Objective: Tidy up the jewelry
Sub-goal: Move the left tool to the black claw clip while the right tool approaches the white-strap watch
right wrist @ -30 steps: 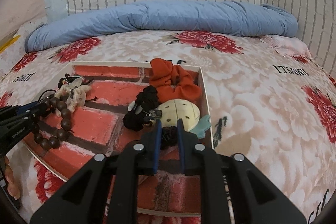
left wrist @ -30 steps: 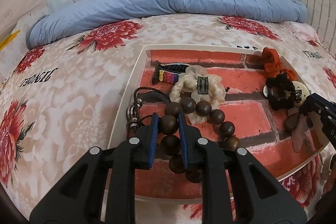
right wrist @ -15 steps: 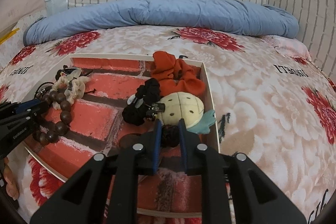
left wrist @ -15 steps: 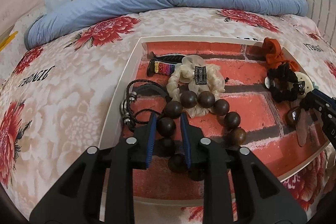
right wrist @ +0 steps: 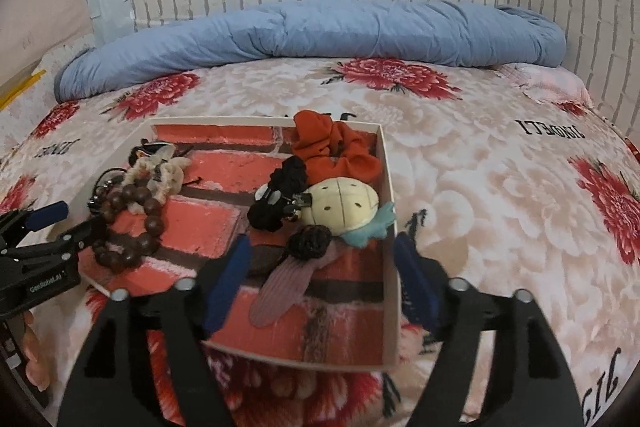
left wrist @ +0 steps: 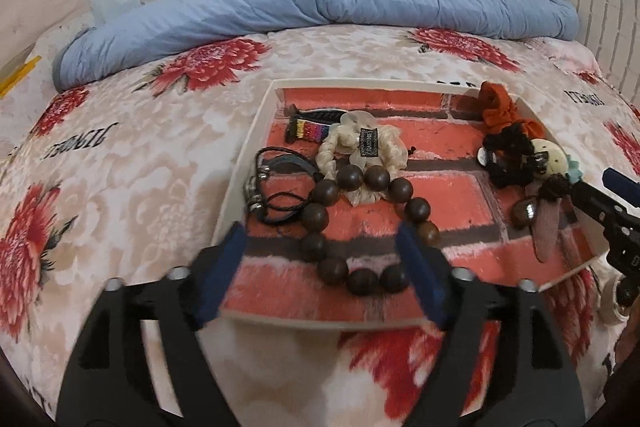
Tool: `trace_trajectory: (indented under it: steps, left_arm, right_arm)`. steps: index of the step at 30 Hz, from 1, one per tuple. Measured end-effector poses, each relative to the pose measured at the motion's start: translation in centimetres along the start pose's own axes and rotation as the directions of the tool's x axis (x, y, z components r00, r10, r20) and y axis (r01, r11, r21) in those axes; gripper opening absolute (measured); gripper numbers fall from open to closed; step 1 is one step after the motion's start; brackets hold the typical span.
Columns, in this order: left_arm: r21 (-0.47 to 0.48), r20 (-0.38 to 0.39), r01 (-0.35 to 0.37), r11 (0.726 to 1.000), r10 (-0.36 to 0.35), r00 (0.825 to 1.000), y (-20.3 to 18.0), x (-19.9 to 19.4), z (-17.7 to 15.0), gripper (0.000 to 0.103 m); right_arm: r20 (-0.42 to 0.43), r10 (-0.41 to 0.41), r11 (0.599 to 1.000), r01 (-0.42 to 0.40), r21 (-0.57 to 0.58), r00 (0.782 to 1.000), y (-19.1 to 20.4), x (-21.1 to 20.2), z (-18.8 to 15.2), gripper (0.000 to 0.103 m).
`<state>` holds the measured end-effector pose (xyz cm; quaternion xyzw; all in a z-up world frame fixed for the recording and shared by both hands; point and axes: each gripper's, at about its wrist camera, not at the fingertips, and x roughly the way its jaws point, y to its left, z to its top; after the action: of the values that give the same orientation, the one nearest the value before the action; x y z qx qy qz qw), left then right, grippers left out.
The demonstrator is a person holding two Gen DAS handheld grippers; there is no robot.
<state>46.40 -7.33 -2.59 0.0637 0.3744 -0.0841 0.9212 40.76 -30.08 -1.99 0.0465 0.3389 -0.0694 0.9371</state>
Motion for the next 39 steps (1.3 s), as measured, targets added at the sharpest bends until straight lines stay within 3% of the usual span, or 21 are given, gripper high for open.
trace_trajectory:
  steps: [4,15,28,39]
  left_arm:
    - [-0.022,0.047,0.006,1.000,-0.005,0.999,0.9,-3.7,-0.1,0.097]
    - [-0.040,0.101,-0.039,0.998,0.043,0.994,3.0,-11.8,-4.1,0.098]
    - [-0.068,0.034,-0.144,0.987,0.146,0.989,7.1,-12.6,-10.8,0.098]
    - [-0.124,-0.039,-0.165,0.979,0.161,0.986,10.5,-10.2,-12.7,0.098]
  right_arm:
    - [0.027,-0.020,1.000,0.019,0.017,0.999,-0.9,-2.7,0.1,0.091]
    - [0.044,-0.092,0.996,0.092,0.003,0.995,-2.8,-8.9,-3.5,0.098]
    - [0.029,-0.131,0.991,0.131,-0.021,0.991,-3.3,-9.4,-8.5,0.098]
    - [-0.079,-0.148,0.988,0.151,0.029,0.986,-4.4,-6.4,-9.4,0.098]
